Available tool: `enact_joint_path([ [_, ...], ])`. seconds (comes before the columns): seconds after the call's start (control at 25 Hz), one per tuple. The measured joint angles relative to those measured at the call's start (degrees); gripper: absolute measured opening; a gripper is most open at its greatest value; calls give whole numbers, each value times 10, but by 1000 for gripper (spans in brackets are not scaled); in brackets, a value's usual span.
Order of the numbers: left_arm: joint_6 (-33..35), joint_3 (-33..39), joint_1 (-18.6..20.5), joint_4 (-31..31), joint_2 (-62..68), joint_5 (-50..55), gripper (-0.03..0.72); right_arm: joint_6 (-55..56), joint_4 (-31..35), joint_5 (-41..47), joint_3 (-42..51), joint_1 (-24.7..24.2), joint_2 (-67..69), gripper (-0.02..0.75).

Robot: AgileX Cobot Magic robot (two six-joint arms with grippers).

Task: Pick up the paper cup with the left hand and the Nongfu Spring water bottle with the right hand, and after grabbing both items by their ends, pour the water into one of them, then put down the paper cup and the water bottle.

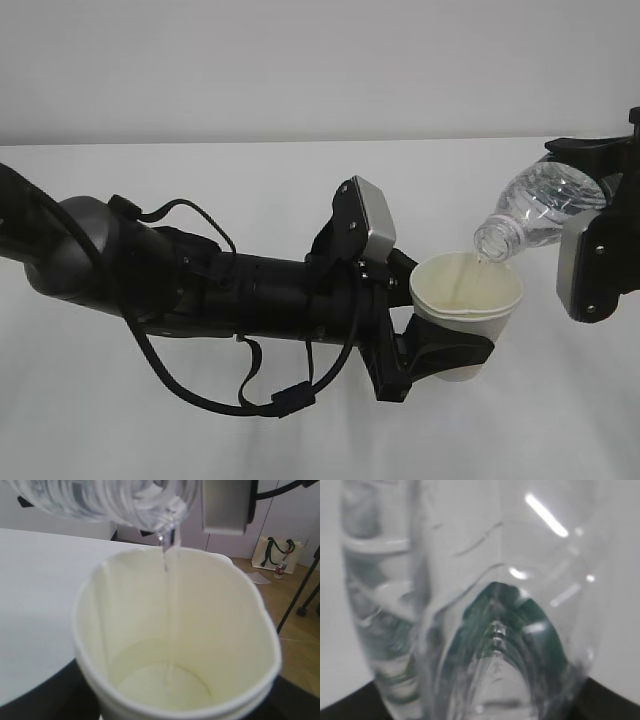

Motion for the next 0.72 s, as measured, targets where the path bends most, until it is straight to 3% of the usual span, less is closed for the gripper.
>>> enact_joint_path([
  [0.72, 0, 0, 0, 0, 0, 0, 483, -3, 0, 0, 0, 0, 0, 424],
])
